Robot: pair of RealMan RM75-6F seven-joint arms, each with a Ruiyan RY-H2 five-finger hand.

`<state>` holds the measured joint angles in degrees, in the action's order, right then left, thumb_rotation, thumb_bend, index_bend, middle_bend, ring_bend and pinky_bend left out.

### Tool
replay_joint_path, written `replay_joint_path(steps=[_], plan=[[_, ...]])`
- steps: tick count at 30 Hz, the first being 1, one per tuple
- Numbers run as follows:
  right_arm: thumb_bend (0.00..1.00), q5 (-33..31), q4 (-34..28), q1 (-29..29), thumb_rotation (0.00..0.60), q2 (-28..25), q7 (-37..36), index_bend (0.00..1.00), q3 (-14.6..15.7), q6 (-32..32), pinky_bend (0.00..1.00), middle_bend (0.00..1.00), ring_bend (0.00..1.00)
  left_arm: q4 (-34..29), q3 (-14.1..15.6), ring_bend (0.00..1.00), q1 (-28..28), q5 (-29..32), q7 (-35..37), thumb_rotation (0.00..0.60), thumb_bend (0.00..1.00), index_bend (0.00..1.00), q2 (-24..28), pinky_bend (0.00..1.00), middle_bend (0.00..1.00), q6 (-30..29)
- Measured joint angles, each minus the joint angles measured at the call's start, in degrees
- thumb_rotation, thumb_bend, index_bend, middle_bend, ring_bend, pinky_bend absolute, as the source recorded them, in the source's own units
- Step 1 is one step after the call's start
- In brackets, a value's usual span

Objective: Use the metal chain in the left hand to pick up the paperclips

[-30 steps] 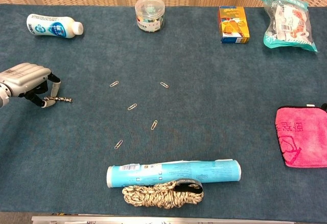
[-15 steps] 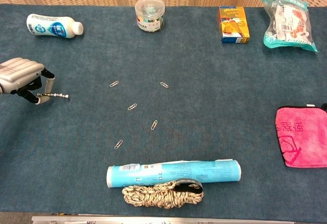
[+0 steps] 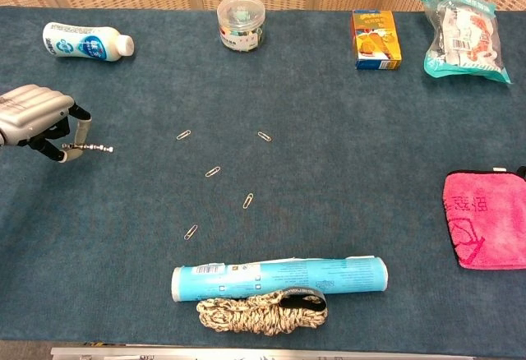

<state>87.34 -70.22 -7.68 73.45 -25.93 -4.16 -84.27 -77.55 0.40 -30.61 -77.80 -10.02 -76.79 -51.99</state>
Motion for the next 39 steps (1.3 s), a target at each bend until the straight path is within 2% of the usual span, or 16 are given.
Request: replay_joint_path(steps=[16,27,39], plan=[[0.00,-0.55,0.51,0.38,0.600,-0.01,-0.57,0.27,-0.23,-0.13,0.48,0.26,0.14,1.33,-3.11,1.00,-3.84,0.87,-0.25,0.600,0.31,0.58,-2.45,1.00,1.00,1.59],[0.00,-0.63,0.94,0.61,0.600,-0.10,-1.11,0.27,-0.39,-0.41,0.48,0.26,0.14,1.46,-3.88,1.00,-6.30,0.68,0.61,0.600,0.31,0.58,-3.85,1.00,1.00,3.50],[0.00,-1.00,1.20,1.08,0.600,-0.46,-1.67,0.27,-0.50,-0.58,0.48,0.26,0.14,4.53,-4.91,1.00,-9.23,0.54,2.87,0.600,0.32,0.60,-7.08,1.00,1.00,5.28]])
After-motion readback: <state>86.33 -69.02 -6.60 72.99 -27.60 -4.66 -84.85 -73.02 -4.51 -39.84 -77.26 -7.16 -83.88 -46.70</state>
